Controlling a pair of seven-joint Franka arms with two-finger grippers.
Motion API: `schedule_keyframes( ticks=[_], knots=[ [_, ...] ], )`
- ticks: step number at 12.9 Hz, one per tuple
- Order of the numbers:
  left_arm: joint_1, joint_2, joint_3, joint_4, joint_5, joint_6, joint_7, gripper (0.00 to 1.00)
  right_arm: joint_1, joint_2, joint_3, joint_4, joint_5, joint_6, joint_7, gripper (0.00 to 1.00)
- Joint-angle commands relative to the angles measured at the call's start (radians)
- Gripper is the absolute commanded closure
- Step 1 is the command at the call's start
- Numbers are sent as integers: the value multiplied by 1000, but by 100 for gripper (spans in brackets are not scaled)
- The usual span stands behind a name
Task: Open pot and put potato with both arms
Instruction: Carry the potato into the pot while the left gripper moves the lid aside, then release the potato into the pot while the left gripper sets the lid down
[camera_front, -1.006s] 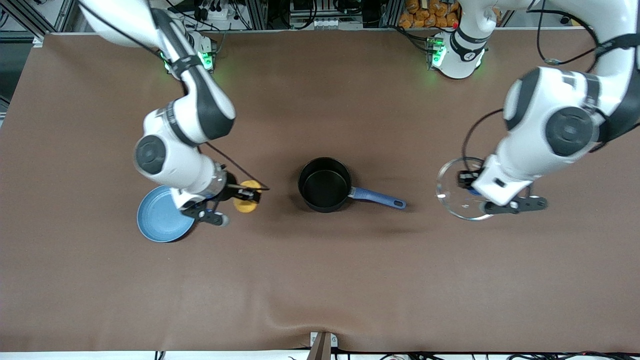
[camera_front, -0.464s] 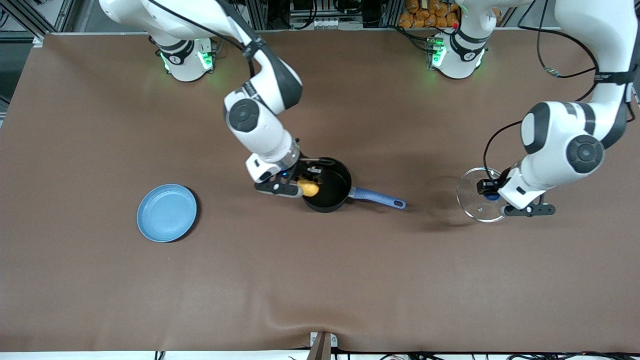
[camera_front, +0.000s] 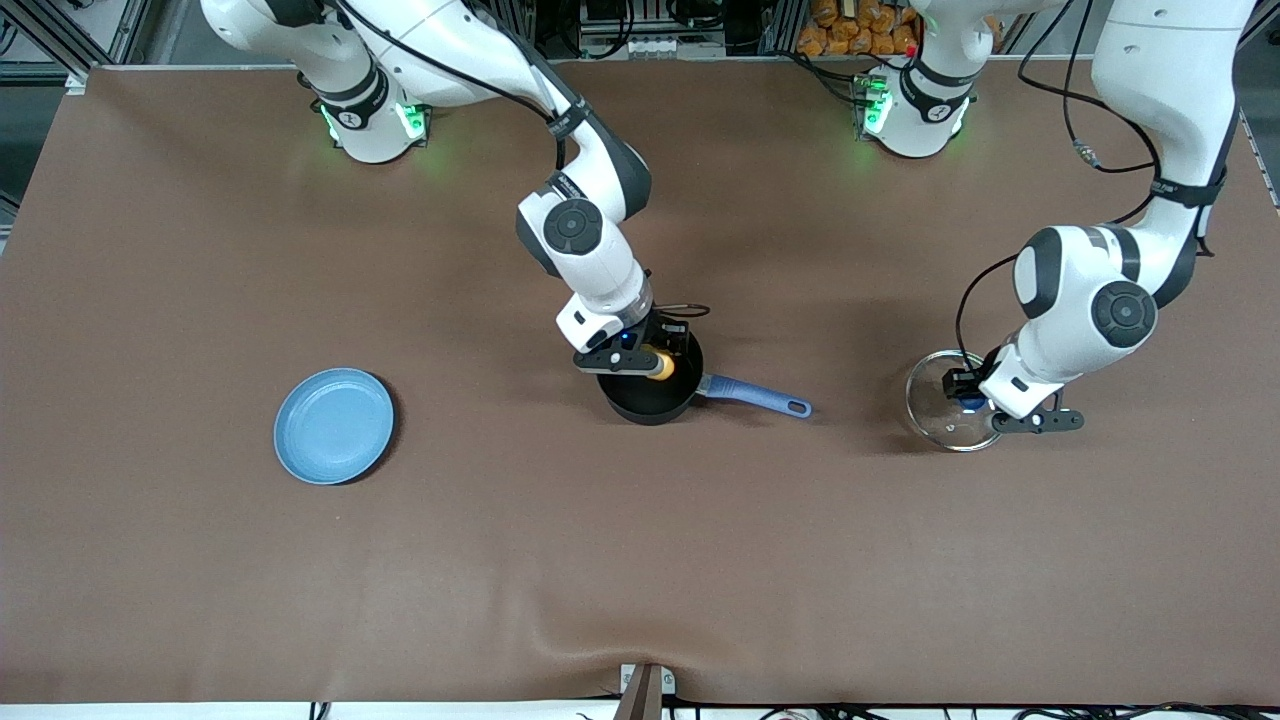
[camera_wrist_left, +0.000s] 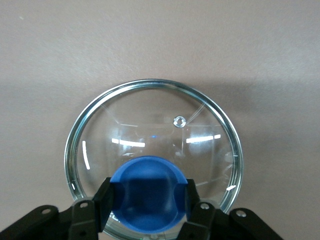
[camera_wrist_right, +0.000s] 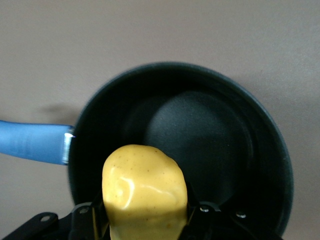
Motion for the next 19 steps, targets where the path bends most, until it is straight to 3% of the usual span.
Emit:
schedule_keyframes(
  ticks=[1,2,7,9,11,12,14,15,19],
  knots=[
    [4,13,-9,-1,20,36,0,59,-1,31,-14,33,-57,-15,7,100],
    [2,12,-9,0,20,36,-12,1,-5,46,-14,52,-68,-21,4,100],
    [-4,-100,-41,31,18,-31,-43,0,-18,149,-14,160,-67,-57,1,100],
    [-4,-186,-49,99,18,-178,-43,0,-18,160,-14,172,-67,-61,1,100],
    [-6,-243,-50,232,20,-385,-40,0,-18,160,-13,172,-62,-66,4,100],
    [-12,-241,-53,341,20,-516,-41,0,-18,159,-13,172,-56,-67,6,91],
    [-12,-232,-58,553,20,-732,-33,0,-18,156,-13,184,-56,-95,9,20],
    [-12,-232,-56,624,23,-786,-30,0,-18,148,-14,195,-59,-115,9,0],
    [-10,-251,-67,684,8,-916,-27,0,-41,90,-16,255,-64,-324,4,0]
  ],
)
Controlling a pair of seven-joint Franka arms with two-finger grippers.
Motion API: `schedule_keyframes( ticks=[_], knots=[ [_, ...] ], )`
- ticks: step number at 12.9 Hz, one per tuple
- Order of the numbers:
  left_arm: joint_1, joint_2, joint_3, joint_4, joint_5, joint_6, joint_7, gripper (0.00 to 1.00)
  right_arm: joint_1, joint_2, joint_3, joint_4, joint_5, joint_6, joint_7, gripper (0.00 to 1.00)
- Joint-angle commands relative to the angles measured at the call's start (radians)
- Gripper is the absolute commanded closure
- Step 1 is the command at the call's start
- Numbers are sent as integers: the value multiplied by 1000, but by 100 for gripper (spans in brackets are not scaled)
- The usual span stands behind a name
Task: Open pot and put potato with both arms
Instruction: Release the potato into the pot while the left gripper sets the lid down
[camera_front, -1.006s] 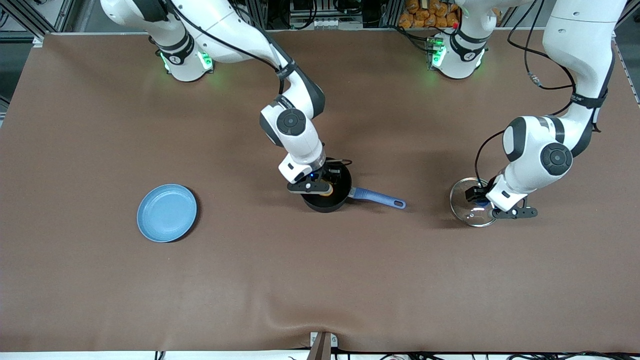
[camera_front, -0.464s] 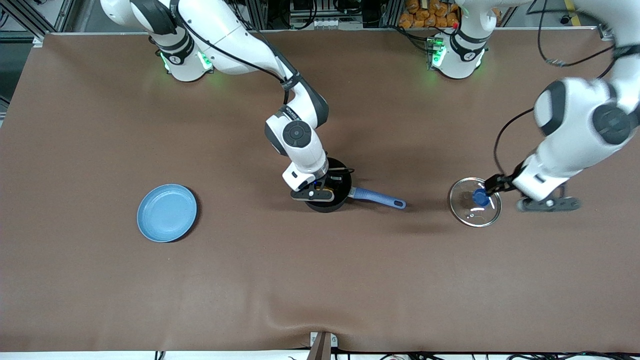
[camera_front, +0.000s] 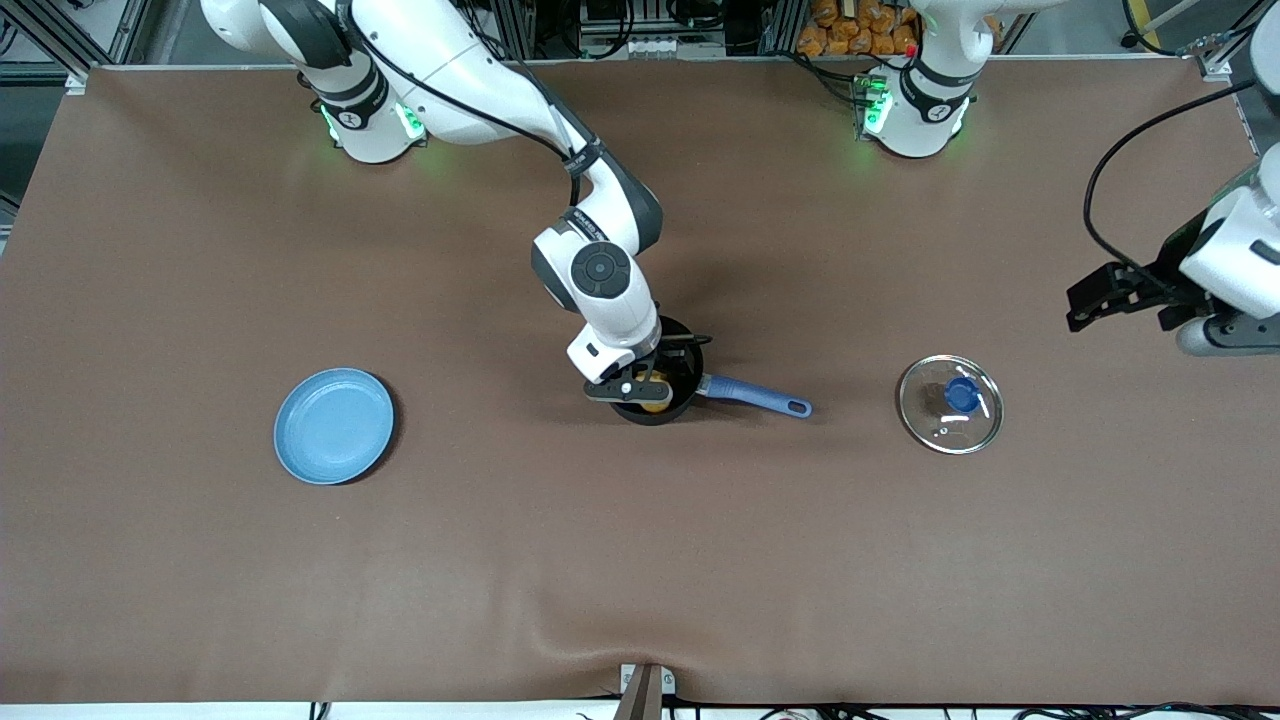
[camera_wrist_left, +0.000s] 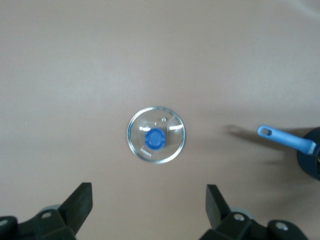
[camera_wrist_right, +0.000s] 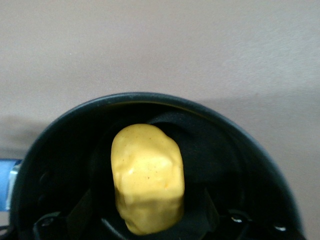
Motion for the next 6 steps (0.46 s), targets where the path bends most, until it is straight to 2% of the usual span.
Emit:
schedule_keyframes(
  ticks=[1,2,4,6],
  knots=[
    [-3,12,-12,67,6,-83,-4,0,-30,-64,10,53,-13,-183,1,0],
    [-3,0,-12,76,-5,-86,-4,0,-39,-79,9,76,-13,-244,1,0],
    [-5,-26,-14,77,-8,-115,-4,0,-71,-172,-6,89,-16,-364,3,0],
    [-3,-71,-12,69,-11,-150,4,0,-112,-278,-64,84,-27,-508,10,0]
  ],
)
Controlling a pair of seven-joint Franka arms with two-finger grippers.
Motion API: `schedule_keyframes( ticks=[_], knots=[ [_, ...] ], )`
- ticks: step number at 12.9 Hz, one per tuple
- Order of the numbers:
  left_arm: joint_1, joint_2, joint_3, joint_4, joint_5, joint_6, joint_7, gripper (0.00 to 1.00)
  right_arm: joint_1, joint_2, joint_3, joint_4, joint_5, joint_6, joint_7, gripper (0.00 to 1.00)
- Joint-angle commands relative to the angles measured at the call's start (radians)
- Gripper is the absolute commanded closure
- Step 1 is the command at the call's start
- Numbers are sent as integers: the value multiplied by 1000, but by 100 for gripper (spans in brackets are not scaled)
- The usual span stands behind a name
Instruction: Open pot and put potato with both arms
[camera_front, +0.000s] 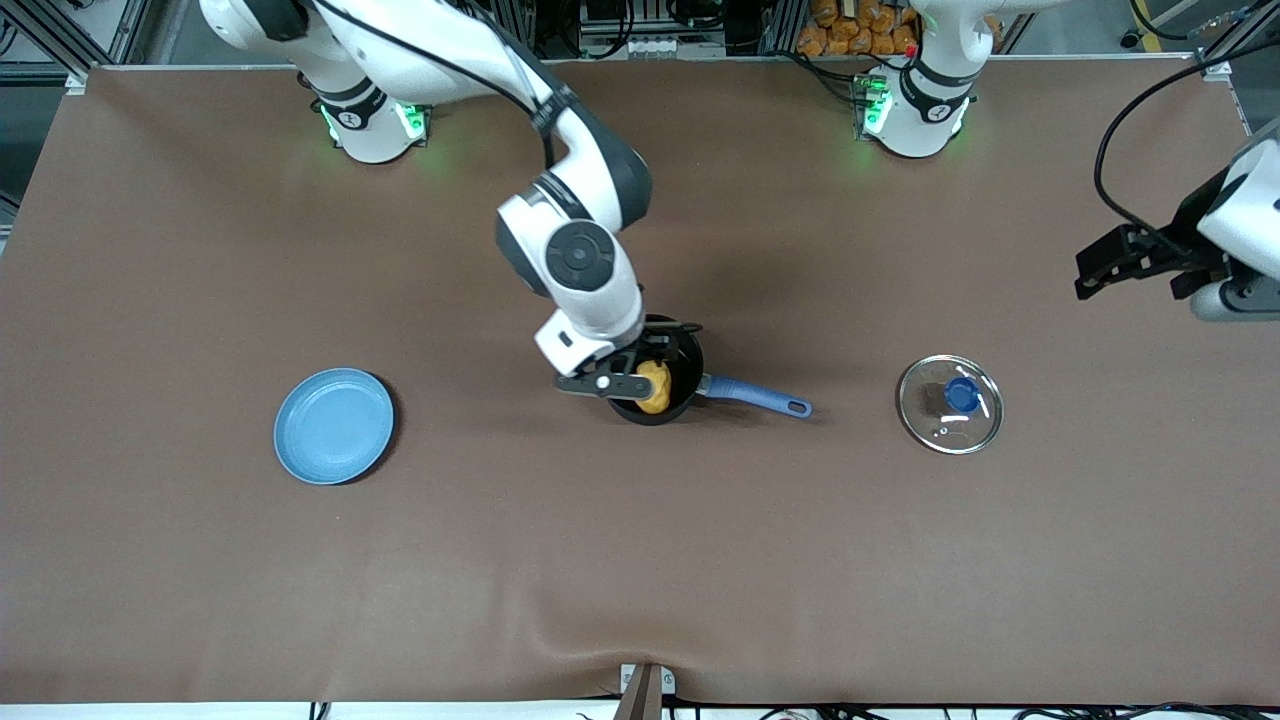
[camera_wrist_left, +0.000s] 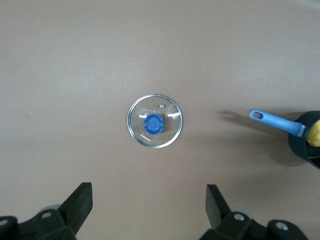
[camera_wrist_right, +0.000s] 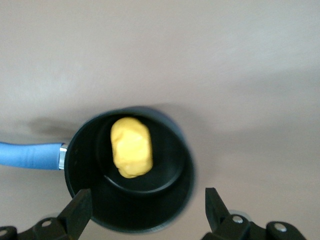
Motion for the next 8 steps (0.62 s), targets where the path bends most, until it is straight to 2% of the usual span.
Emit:
schedule_keyframes(
  ticks=[1,2,3,5,7,8],
  knots=[
    [0,-50,-1,-1,-12,-52,15,0,-55,-139,-90,-33,-35,-163,8,0],
    [0,-58,-3,-4,-16,-53,18,0,-57,-155,-162,-33,-53,-192,-6,0],
    [3,-64,-9,-16,-22,-53,18,0,-55,-176,-200,-34,-99,-203,-68,0],
    [6,-66,-9,-21,-22,-53,16,0,-69,-216,-253,-36,-173,-223,-237,0],
    [-13,-85,18,-42,-22,-52,16,0,-101,-265,-300,-49,-169,-244,-352,0],
    [-23,-99,21,-68,-22,-49,13,0,-137,-293,-300,-63,-162,-252,-419,0]
  ],
)
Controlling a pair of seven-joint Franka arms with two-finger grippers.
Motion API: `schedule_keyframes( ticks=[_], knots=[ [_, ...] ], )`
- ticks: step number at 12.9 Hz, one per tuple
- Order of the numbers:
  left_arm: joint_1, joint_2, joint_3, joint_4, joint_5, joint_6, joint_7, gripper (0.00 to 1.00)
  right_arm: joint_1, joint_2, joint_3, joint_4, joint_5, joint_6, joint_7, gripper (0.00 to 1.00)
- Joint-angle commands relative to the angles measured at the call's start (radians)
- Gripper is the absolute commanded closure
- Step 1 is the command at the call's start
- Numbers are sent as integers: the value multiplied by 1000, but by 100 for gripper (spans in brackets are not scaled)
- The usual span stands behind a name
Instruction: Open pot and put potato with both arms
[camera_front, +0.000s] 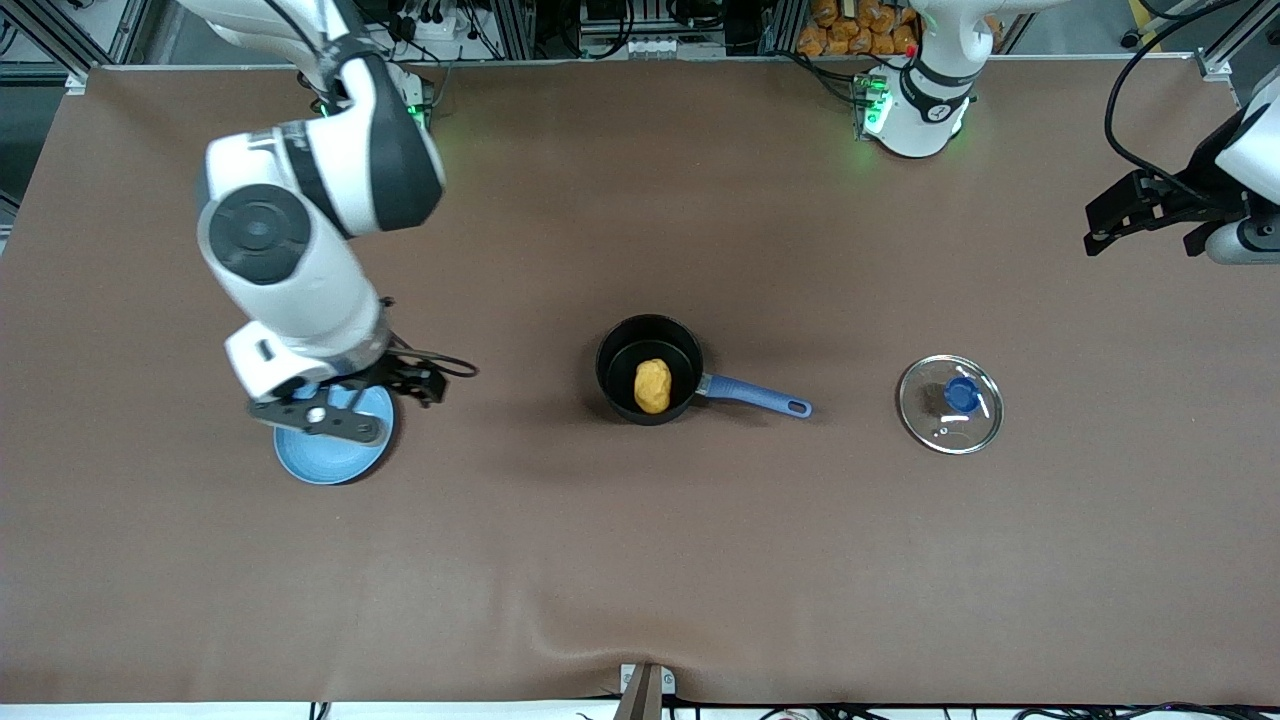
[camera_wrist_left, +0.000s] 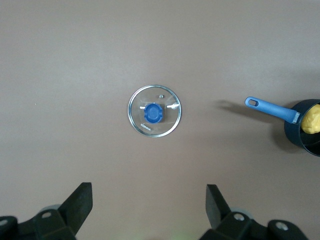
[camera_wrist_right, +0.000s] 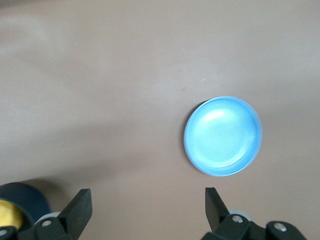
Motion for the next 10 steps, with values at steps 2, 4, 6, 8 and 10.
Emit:
schedule_keyframes(
  ticks=[2,4,6,8,10],
  knots=[
    [-20,-72,23,-85,-16,-2,5,0,-98,-157,-1,-131,-7,-11,-171,0],
    [-22,-107,26,-130,-16,-1,5,0,-135,-220,-1,-186,-7,-9,-217,0],
    [-22,-119,25,-138,-16,-1,4,0,-184,-269,-1,-218,-7,-15,-303,0],
    [-31,-136,25,-157,-16,-2,-3,0,-245,-295,-1,-218,-6,-47,-403,0],
    [-43,-139,26,-164,-16,-1,-9,0,-291,-320,-1,-218,-6,-86,-423,0]
  ],
)
